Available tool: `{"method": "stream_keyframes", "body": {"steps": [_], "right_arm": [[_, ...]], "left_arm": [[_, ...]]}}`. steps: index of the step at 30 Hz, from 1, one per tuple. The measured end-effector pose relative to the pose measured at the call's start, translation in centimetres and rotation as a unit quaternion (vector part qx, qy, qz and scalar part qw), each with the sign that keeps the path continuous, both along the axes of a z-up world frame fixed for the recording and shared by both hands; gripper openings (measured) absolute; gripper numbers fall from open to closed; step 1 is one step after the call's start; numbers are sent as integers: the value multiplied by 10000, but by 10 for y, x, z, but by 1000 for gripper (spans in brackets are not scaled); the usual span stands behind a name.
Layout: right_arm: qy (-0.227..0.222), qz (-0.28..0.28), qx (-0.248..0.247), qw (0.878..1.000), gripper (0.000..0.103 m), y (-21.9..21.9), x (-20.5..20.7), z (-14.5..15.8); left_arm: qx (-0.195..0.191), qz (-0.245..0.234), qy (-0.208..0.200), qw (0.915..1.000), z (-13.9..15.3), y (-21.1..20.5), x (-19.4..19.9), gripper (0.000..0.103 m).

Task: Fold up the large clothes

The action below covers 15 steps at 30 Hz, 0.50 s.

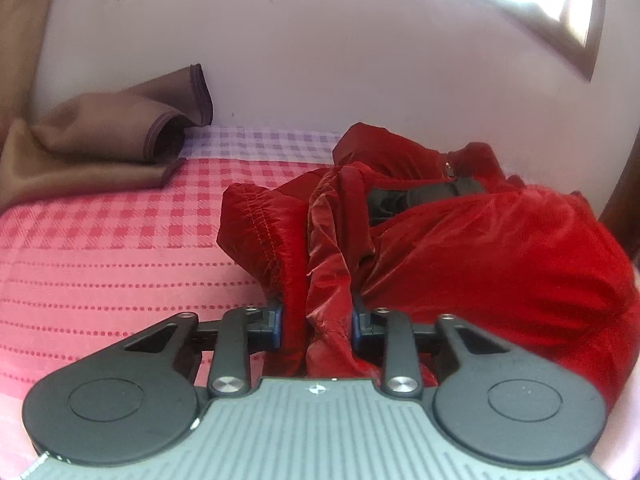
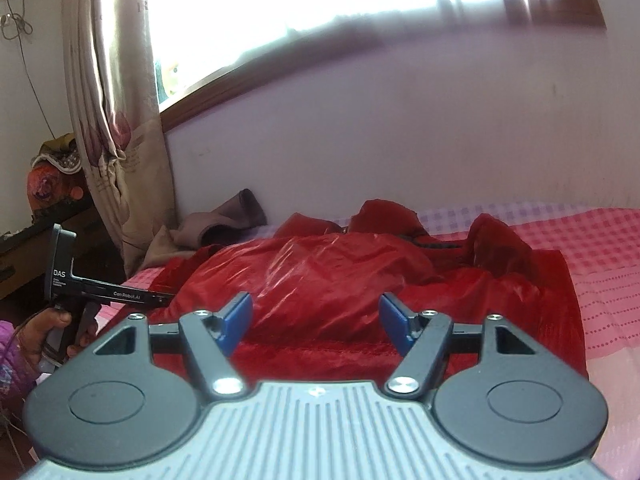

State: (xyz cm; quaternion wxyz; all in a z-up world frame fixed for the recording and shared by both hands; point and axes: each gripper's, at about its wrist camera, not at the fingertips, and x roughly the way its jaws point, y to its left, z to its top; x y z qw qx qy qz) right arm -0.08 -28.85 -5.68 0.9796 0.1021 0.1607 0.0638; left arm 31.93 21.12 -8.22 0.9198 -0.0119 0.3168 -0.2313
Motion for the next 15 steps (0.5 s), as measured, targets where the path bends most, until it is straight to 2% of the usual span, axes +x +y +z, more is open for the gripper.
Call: {"method": "stream_keyframes", "body": {"steps": [3, 5, 6, 7, 8, 11, 12, 13, 14, 15], "right_arm": [[-14, 40, -5, 10000, 74, 2, -1, 0], [1, 57, 2, 10000, 75, 3, -1, -1], [5, 73, 48, 10000, 75, 3, -1, -1], [12, 92, 103, 9999, 75, 3, -2, -1], [30, 102, 148, 9998, 75, 3, -2, -1], [38, 133, 173, 9998, 75, 5, -4, -1], [27, 147, 167, 9997, 76, 6, -4, 0], [21, 156, 160, 9997, 76, 7, -4, 1], [7, 166, 169, 9997, 76, 8, -4, 2], [-20, 180, 195, 9996, 76, 9, -3, 2]], "left_arm": [[20, -73, -1, 10000, -2, 1, 2, 45], [-43, -41, 145, 9999, -7, 5, 8, 67], [-104, 79, 352, 9993, -12, 10, 15, 93], [-270, 119, 617, 9977, -19, 17, 22, 101], [-553, 81, 607, 9966, -22, 26, 24, 102], [-543, -13, 508, 9972, -23, 27, 20, 95], [-618, -102, 523, 9967, -23, 27, 19, 75], [-931, -281, 663, 9930, -24, 30, 19, 43], [-1210, -327, 774, 9891, -24, 30, 18, 40], [-1125, -289, 704, 9907, -22, 26, 15, 36]]}}
